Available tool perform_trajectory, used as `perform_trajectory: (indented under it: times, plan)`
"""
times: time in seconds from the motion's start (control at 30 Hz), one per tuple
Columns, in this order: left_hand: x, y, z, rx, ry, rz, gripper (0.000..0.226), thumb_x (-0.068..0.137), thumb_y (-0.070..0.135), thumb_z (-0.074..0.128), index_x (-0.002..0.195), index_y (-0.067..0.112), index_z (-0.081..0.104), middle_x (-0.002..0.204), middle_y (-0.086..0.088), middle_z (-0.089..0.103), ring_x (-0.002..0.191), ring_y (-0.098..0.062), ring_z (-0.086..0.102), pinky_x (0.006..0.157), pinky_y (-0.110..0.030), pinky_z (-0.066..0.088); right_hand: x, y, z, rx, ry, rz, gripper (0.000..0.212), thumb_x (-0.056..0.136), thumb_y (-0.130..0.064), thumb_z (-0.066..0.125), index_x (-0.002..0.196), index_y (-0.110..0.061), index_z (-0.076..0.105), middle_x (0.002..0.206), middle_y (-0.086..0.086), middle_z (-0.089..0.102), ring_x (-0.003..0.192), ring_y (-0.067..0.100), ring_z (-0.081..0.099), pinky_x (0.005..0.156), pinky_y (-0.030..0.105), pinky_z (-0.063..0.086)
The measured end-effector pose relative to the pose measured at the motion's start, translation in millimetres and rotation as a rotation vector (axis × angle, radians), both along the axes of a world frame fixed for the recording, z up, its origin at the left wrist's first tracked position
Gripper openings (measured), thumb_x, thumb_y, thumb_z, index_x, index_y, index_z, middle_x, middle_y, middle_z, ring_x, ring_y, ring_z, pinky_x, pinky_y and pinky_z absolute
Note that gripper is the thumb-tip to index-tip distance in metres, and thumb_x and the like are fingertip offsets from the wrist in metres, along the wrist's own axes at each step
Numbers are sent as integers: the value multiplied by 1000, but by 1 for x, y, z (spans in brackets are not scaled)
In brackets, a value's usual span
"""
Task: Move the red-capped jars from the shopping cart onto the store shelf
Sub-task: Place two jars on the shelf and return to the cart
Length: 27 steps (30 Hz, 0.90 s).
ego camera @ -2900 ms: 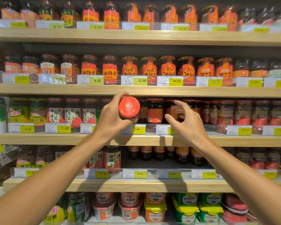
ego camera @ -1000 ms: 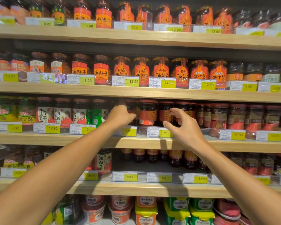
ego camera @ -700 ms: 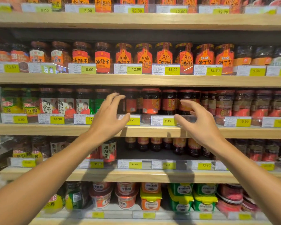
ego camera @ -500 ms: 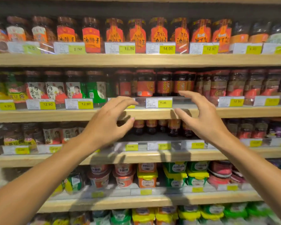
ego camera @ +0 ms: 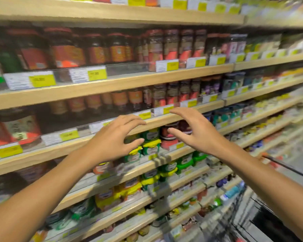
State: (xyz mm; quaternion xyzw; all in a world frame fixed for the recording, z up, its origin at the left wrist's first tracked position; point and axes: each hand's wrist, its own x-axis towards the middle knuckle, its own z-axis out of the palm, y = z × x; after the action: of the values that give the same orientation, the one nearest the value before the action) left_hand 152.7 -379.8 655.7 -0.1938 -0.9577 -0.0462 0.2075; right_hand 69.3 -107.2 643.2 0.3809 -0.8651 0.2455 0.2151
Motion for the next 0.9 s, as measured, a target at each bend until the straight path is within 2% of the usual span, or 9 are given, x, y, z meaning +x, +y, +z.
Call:
perform_trajectory:
  times: [0.13, 0.33, 0.5, 0.6, 0.7, 0.9]
  plan:
    - [-25, 32, -22, -26, -62, -70, 67, 91, 67, 37, 145, 28, 45, 151, 5, 43, 139, -18, 39, 112, -43, 38, 10, 39, -26, 57, -49, -120, 61, 97, -60, 50, 149, -28, 44, 151, -11, 42, 142, 6, 31, 114, 22, 26]
    - [-46, 74, -69, -66, -170, -187, 77, 88, 76, 22, 151, 35, 35, 164, 9, 23, 152, -20, 15, 125, -43, 13, 36, 77, -80, 141, -130, -282, 63, 99, -65, 41, 150, -28, 43, 152, -11, 41, 144, 10, 29, 120, 33, 26]
    - [-56, 108, -121, -69, -236, -338, 82, 89, 79, 16, 149, 29, 41, 162, 2, 29, 149, -24, 22, 120, -51, 22, 71, 115, -126, 191, -304, -450, 71, 96, -73, 32, 152, -30, 38, 157, -8, 35, 147, 15, 26, 122, 40, 22]
    - [-54, 138, -147, -34, -370, -400, 89, 82, 85, 9, 151, 35, 34, 164, 6, 19, 152, -22, 12, 124, -49, 10, 100, 141, -145, 162, -414, -547, 76, 94, -74, 34, 152, -26, 39, 157, -4, 36, 146, 17, 27, 123, 40, 22]
    - [-49, 168, -165, -43, -423, -472, 98, 76, 89, 1, 153, 35, 31, 165, 6, 14, 153, -20, 6, 125, -47, 0, 128, 168, -156, 161, -486, -645, 86, 89, -78, 30, 153, -23, 38, 158, -2, 36, 147, 19, 27, 123, 39, 20]
    - [-50, 217, -192, -18, -472, -593, 94, 79, 87, 7, 153, 34, 30, 164, 8, 17, 151, -18, 10, 123, -46, 14, 164, 209, -178, 138, -529, -765, 79, 90, -75, 35, 152, -26, 38, 154, 0, 43, 143, 18, 33, 119, 39, 28]
